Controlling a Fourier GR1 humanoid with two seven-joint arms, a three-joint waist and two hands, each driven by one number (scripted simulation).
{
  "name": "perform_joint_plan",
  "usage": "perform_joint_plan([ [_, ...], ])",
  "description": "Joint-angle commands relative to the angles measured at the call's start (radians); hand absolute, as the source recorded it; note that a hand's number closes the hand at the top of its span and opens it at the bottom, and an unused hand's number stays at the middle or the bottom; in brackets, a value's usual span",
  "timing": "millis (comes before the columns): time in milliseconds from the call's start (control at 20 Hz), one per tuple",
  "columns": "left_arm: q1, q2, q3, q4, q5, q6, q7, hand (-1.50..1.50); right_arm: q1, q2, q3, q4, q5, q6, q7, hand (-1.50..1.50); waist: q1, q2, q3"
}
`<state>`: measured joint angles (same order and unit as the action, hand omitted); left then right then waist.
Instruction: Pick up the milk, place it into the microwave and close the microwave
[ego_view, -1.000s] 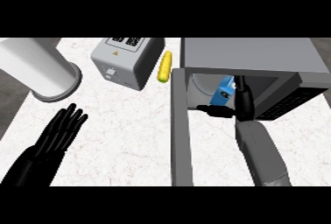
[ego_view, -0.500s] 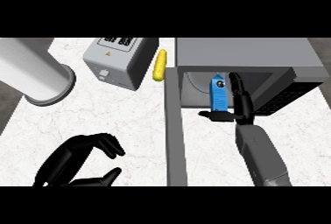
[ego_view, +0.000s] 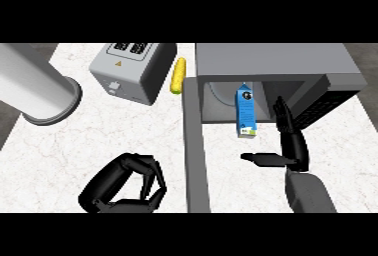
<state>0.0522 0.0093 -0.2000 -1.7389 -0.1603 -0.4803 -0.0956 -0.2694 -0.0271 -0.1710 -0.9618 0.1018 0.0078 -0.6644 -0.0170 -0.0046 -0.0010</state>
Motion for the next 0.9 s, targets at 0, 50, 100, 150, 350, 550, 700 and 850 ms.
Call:
perform_joint_plan([
  [0, -0.132, -0.003, -0.024, 0.153, -0.046, -0.020, 0.017, 1.50, 0.139, -0.009, 0.046, -0.162, -0.002, 0.045, 0.020, -1.50, -0.012, 0.002, 0.000],
  [50, -0.135, -0.009, -0.093, 0.164, -0.054, 0.012, 0.034, 1.50, 0.129, -0.010, 0.053, -0.206, 0.001, 0.032, 0.080, -1.50, -0.008, 0.002, 0.000],
  [100, -0.115, -0.009, -0.096, 0.224, -0.074, 0.006, -0.033, 1.50, 0.200, -0.034, 0.058, -0.263, -0.008, 0.071, 0.045, -1.50, -0.015, 0.001, -0.001],
  [150, -0.146, -0.009, -0.142, 0.235, -0.075, 0.062, -0.024, 1.50, 0.257, 0.001, 0.075, -0.311, -0.005, 0.044, 0.056, -1.50, -0.008, 0.002, 0.000],
  [350, -0.110, -0.009, -0.257, 0.287, -0.065, 0.100, -0.086, 1.50, 0.434, -0.009, 0.111, -0.515, -0.024, 0.089, 0.074, -1.50, -0.008, 0.001, 0.000],
  [550, -0.249, -0.009, -0.406, 0.423, 0.009, 0.223, -0.062, 1.50, 0.454, -0.063, 0.069, -0.631, -0.088, 0.136, 0.150, -1.50, -0.021, 0.005, 0.000],
  [700, -0.236, -0.009, -0.505, 0.423, -0.034, 0.301, -0.079, 1.50, 0.511, -0.055, 0.057, -0.742, -0.097, 0.109, 0.179, -1.50, -0.003, 0.003, 0.000],
  [850, -0.288, -0.009, -0.638, 0.535, 0.051, 0.452, -0.083, 1.50, 0.576, -0.085, 0.030, -0.832, -0.180, 0.182, 0.211, -1.50, -0.015, 0.005, 0.000],
])
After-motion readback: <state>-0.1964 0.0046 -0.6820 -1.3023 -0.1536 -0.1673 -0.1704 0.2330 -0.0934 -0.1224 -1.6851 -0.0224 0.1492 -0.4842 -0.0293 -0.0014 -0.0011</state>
